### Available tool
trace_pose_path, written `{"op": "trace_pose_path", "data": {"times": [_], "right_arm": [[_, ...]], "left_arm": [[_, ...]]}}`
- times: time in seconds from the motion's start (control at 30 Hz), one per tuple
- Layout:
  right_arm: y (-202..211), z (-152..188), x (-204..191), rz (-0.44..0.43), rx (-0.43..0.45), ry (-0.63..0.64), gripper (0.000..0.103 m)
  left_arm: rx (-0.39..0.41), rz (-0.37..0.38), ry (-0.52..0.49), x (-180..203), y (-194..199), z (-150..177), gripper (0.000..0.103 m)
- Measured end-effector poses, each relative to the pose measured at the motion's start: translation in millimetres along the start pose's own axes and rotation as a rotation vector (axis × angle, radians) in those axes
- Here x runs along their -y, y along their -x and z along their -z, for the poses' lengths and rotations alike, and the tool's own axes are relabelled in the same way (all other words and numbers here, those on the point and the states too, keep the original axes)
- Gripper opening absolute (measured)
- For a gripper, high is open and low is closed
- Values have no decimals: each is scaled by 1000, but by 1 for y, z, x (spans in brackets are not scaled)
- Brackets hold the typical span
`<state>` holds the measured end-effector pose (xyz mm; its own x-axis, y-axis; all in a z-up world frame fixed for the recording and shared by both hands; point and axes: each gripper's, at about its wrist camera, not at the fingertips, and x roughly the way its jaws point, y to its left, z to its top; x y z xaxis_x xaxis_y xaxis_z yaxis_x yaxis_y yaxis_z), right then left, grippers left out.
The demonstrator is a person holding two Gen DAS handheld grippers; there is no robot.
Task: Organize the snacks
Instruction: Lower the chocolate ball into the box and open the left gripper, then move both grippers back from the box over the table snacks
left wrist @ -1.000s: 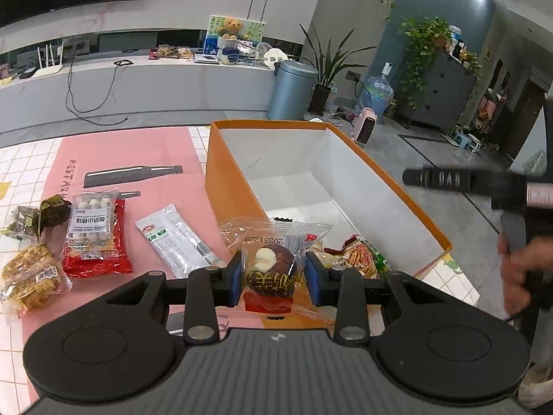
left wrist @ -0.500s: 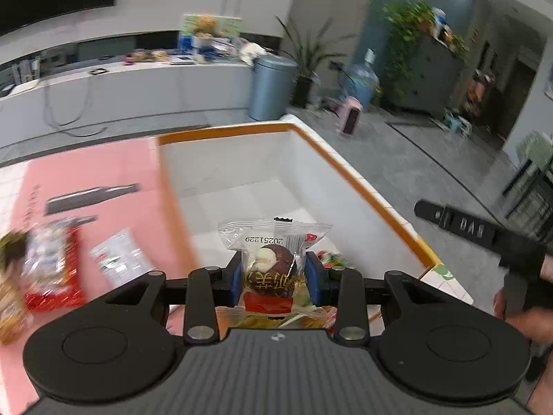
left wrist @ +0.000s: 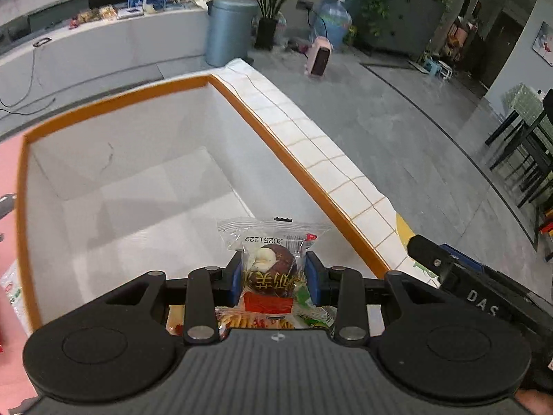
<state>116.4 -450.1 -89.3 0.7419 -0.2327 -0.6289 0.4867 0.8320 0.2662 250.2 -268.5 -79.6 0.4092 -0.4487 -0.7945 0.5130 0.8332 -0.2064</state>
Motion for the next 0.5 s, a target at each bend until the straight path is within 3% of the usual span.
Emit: {"op": "trace_pose_path", "data": {"times": [0.2,0.33,0.5], "right_arm": [[-2,3,-4,-5,-17,5,41],[-4,4,-6,13,-28,14,45],[-3,5,-12,14,-27,28,45]], "left_arm": [[0,-20,14,-6,-3,4,42],[4,-16,42,-13,5,7,70],[10,-12,72,-20,15,10,75]]}}
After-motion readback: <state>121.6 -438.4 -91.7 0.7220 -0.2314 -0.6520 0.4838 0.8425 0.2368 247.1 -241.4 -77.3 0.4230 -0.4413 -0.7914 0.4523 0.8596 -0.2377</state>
